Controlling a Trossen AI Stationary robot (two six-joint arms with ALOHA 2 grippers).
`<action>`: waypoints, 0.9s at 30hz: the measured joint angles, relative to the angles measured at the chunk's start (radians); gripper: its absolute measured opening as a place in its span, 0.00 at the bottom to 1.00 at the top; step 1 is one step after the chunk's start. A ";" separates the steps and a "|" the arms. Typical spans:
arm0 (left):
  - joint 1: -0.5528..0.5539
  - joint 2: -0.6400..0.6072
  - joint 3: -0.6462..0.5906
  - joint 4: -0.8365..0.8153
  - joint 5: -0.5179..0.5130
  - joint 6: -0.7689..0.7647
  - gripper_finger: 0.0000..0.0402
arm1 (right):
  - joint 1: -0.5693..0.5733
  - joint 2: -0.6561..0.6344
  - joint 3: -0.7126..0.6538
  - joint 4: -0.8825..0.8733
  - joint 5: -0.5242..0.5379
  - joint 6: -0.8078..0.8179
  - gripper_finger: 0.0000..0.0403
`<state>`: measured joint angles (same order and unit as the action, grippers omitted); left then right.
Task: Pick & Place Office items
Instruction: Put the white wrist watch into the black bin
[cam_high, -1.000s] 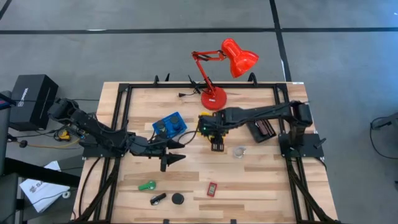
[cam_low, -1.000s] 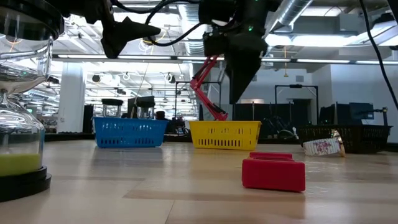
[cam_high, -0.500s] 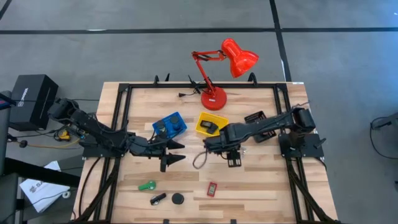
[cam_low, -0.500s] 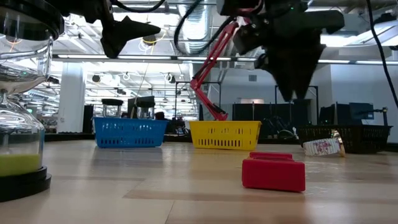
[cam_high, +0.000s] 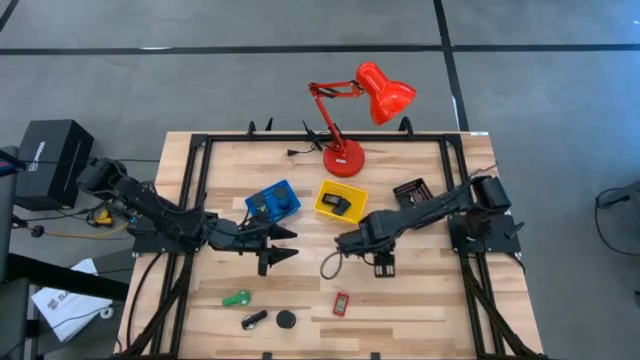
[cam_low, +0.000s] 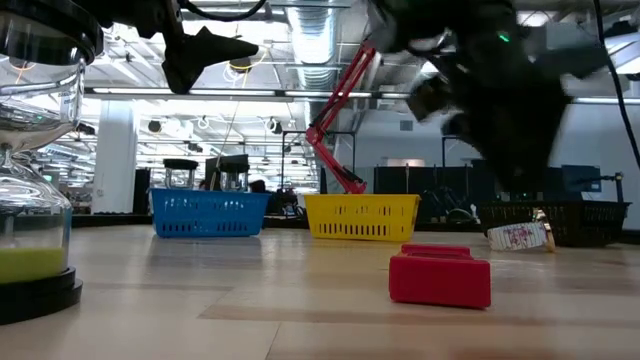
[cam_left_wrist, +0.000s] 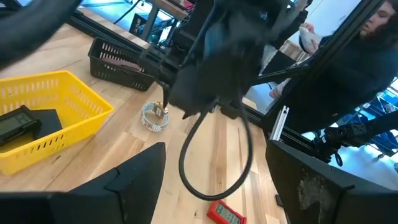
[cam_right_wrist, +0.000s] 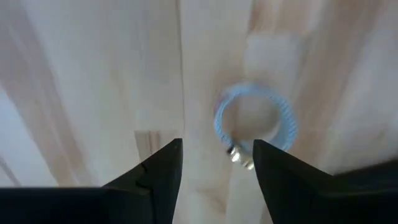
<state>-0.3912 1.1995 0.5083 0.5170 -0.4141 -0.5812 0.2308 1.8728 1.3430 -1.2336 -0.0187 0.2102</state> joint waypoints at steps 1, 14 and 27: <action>0.000 0.000 0.000 0.000 0.000 0.000 0.68 | 0.010 0.001 -0.024 -0.001 0.000 0.000 0.46; 0.000 0.000 0.000 0.002 -0.009 0.000 0.68 | 0.064 0.001 -0.113 0.102 0.000 -0.024 0.46; 0.000 0.000 0.000 0.007 -0.013 0.000 0.68 | 0.082 0.001 -0.164 0.256 0.147 -0.021 0.46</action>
<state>-0.3912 1.1995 0.5083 0.5243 -0.4267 -0.5812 0.3130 1.8736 1.1791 -0.9774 0.1287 0.1888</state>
